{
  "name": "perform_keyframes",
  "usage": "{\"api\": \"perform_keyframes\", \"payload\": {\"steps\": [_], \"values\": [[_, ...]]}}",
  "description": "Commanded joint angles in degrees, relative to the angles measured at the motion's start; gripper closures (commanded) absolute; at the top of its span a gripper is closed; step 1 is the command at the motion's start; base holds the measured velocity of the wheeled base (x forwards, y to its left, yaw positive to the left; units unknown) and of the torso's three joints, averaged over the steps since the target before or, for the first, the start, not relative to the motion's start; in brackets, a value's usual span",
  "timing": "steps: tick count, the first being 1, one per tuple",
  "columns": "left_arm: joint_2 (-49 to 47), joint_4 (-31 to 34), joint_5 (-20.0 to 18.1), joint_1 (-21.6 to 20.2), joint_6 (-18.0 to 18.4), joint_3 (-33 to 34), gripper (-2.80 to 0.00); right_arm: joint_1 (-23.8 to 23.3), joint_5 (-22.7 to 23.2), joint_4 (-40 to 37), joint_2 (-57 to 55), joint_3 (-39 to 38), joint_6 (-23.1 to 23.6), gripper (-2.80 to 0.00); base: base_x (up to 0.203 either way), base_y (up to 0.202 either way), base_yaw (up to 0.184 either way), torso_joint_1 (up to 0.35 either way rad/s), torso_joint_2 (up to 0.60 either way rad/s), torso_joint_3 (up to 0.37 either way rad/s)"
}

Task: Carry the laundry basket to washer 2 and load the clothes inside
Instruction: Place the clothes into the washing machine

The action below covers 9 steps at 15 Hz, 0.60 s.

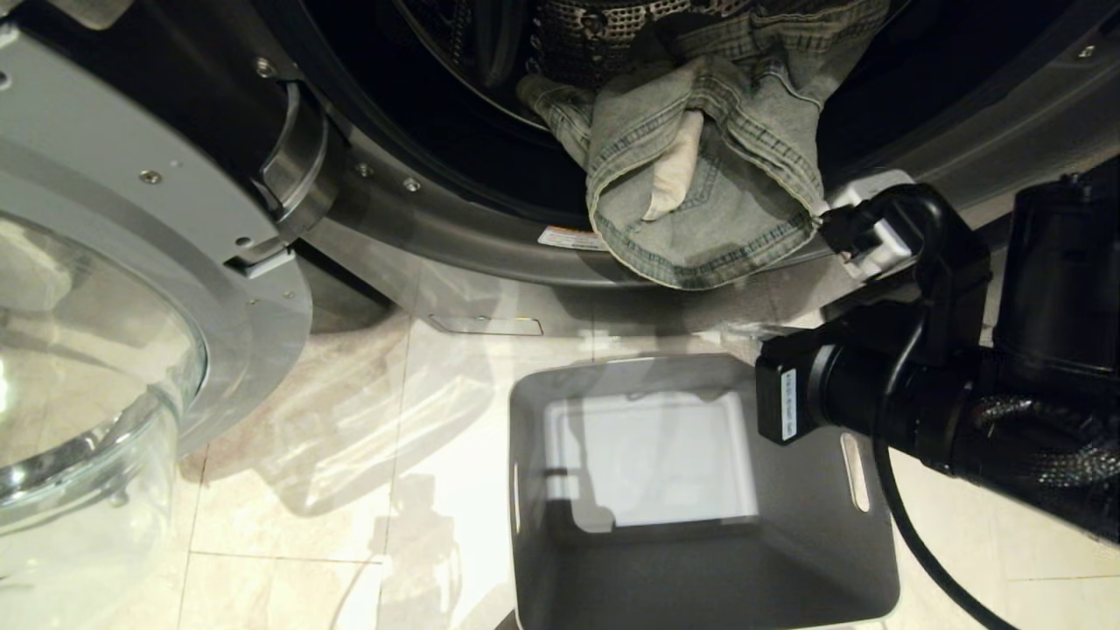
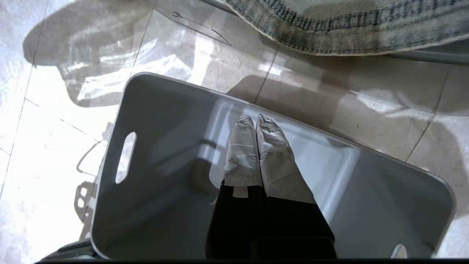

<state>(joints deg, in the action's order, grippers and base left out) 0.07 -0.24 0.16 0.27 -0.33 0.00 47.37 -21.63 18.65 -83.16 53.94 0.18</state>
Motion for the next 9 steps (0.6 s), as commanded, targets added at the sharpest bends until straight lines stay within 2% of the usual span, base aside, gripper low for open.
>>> {"api": "perform_keyframes", "payload": {"steps": [1, 3, 6, 9], "values": [[-0.1, 0.0, 0.0, 0.0, 0.0, 0.0, 0.00, -0.1, -0.5, 3.1, -2.8, -1.4, 0.1, 0.00, 0.000, 0.000, 0.000, 0.000, 0.00, 0.000], [-0.1, 0.0, 0.0, 0.0, 0.0, 0.0, 0.00, -0.5, -2.2, 6.9, -5.9, -1.6, 0.4, 0.00, 0.000, 0.000, 0.000, 0.000, 0.00, 0.000], [-0.1, 0.0, 0.0, 0.0, 0.0, 0.0, 0.00, -1.1, -4.6, 7.5, -9.4, -0.9, 0.5, 0.00, 0.000, 0.000, 0.000, 0.000, 0.00, 0.000], [-0.1, 0.0, 0.0, 0.0, 0.0, 0.0, 0.00, -1.1, -5.0, 7.7, -11.5, -1.1, 0.3, 0.00, 0.000, 0.000, 0.000, 0.000, 0.00, 0.000]]}}
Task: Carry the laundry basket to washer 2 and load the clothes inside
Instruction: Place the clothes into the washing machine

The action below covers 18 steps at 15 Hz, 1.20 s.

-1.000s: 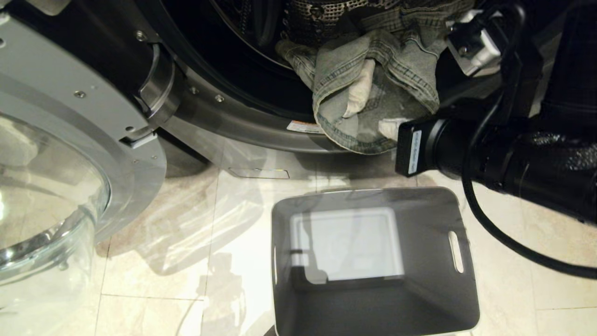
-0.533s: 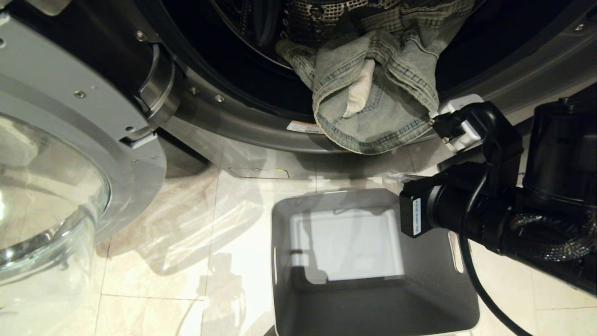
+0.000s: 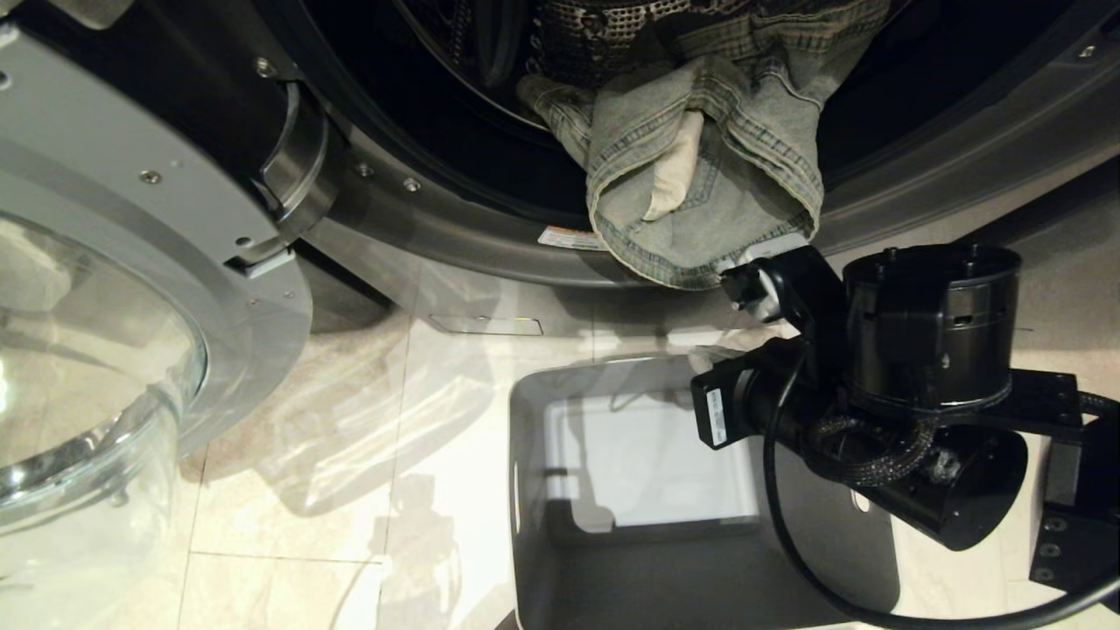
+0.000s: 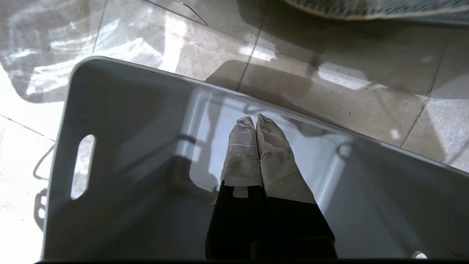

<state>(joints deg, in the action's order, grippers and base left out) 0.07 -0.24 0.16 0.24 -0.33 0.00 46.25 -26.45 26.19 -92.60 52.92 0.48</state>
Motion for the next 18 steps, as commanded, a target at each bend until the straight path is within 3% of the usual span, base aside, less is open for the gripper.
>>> {"api": "perform_keyframes", "payload": {"steps": [1, 4, 9, 15, 18], "values": [[-0.1, 0.0, 0.0, 0.0, 0.0, 0.0, 0.00, 0.0, -0.5, 1.7, -2.8, -0.1, 0.0, 0.00, 0.000, 0.000, 0.000, 0.000, 0.00, 0.000], [-0.1, 0.0, 0.0, 0.0, 0.0, 0.0, 0.00, -0.3, -2.5, 10.3, -6.1, 0.1, 1.6, 0.00, 0.000, 0.000, 0.000, 0.000, 0.00, 0.000], [-0.1, 0.0, 0.0, 0.0, 0.0, 0.0, 0.00, -1.8, -3.7, 23.6, -10.7, -0.2, 11.6, 0.00, 0.000, 0.000, 0.000, 0.000, 0.00, 0.000], [-0.1, 0.0, 0.0, 0.0, 0.0, 0.0, 0.00, -3.0, -4.0, 27.2, -14.1, 0.3, 13.1, 0.00, 0.000, 0.000, 0.000, 0.000, 0.00, 0.000], [-0.1, 0.0, 0.0, 0.0, 0.0, 0.0, 0.00, -4.1, -4.6, 34.2, -15.2, 0.5, 17.6, 0.00, 0.000, 0.000, 0.000, 0.000, 0.00, 0.000]]}}
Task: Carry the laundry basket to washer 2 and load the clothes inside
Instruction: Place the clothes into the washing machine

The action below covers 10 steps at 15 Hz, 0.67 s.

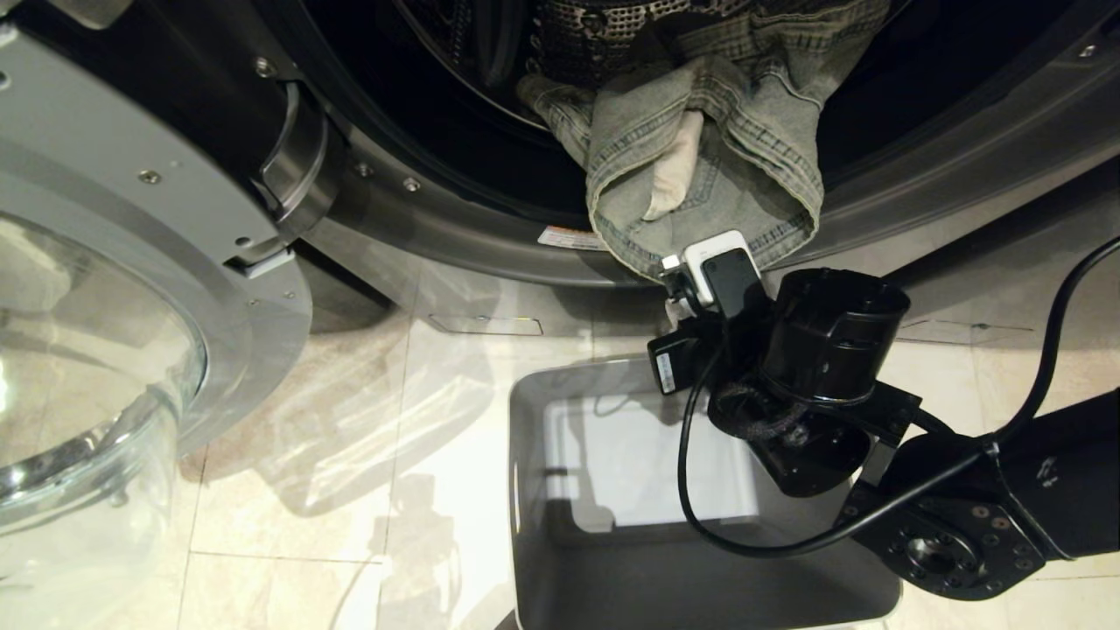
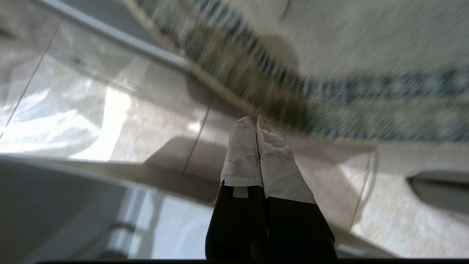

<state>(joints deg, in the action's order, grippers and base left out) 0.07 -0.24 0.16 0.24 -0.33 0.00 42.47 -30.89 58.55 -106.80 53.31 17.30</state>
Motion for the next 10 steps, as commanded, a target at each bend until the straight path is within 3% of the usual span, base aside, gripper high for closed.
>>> {"api": "perform_keyframes", "payload": {"steps": [1, 10], "values": [[-0.1, 0.0, 0.0, 0.0, 0.0, 0.0, 0.00, -0.5, -0.2, 3.6, -1.0, 0.1, 2.3, 0.00, 0.000, 0.000, 0.000, 0.000, 0.00, 0.000], [-0.1, 0.0, 0.0, 0.0, 0.0, 0.0, 0.00, -2.9, -0.2, 5.2, -0.9, 7.5, 6.4, 0.00, 0.000, 0.000, 0.000, 0.000, 0.00, 0.000]]}}
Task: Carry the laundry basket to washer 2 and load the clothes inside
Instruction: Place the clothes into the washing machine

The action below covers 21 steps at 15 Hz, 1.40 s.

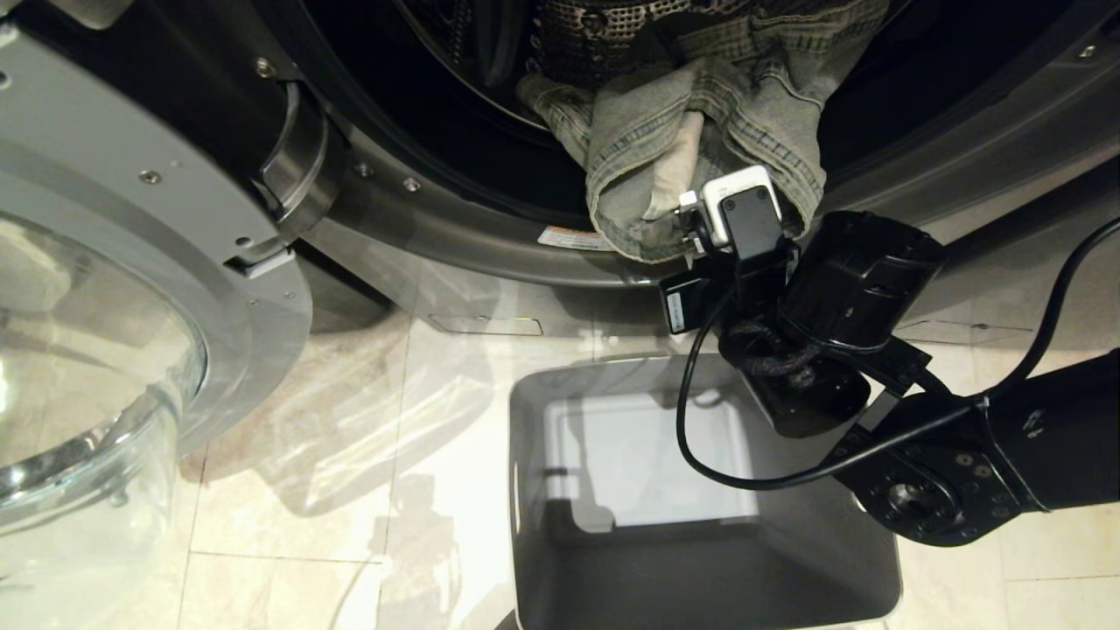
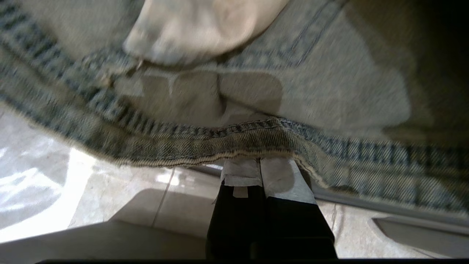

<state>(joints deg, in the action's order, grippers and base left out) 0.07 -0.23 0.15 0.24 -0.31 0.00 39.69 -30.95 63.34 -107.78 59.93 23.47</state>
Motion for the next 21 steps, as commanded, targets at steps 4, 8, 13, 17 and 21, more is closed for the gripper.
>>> {"api": "perform_keyframes", "payload": {"steps": [4, 8, 13, 17, 21], "values": [[-0.1, 0.0, 0.0, 0.0, 0.0, 0.0, 0.00, -0.1, -0.1, 0.2, 1.7, 1.5, 1.6, 0.00, 0.000, 0.000, 0.000, 0.000, 0.00, 0.000], [-0.1, 0.0, 0.0, 0.0, 0.0, 0.0, 0.00, -0.1, 0.1, -0.1, 4.2, 1.5, 1.9, 0.00, 0.000, 0.000, 0.000, 0.000, 0.00, 0.000], [-0.1, 0.0, 0.0, 0.0, 0.0, 0.0, 0.00, -0.1, 0.3, -1.2, 7.0, 1.7, 3.3, 0.00, 0.000, 0.000, 0.000, 0.000, 0.00, 0.000], [-0.1, 0.0, 0.0, 0.0, 0.0, 0.0, 0.00, -0.1, 0.2, -0.9, 5.1, 6.0, 3.9, 0.00, 0.000, 0.000, 0.000, 0.000, 0.00, 0.000], [-0.1, 0.0, 0.0, 0.0, 0.0, 0.0, 0.00, -0.1, 0.1, 0.7, -3.1, 17.7, 5.3, 0.00, 0.000, 0.000, 0.000, 0.000, 0.00, 0.000]]}}
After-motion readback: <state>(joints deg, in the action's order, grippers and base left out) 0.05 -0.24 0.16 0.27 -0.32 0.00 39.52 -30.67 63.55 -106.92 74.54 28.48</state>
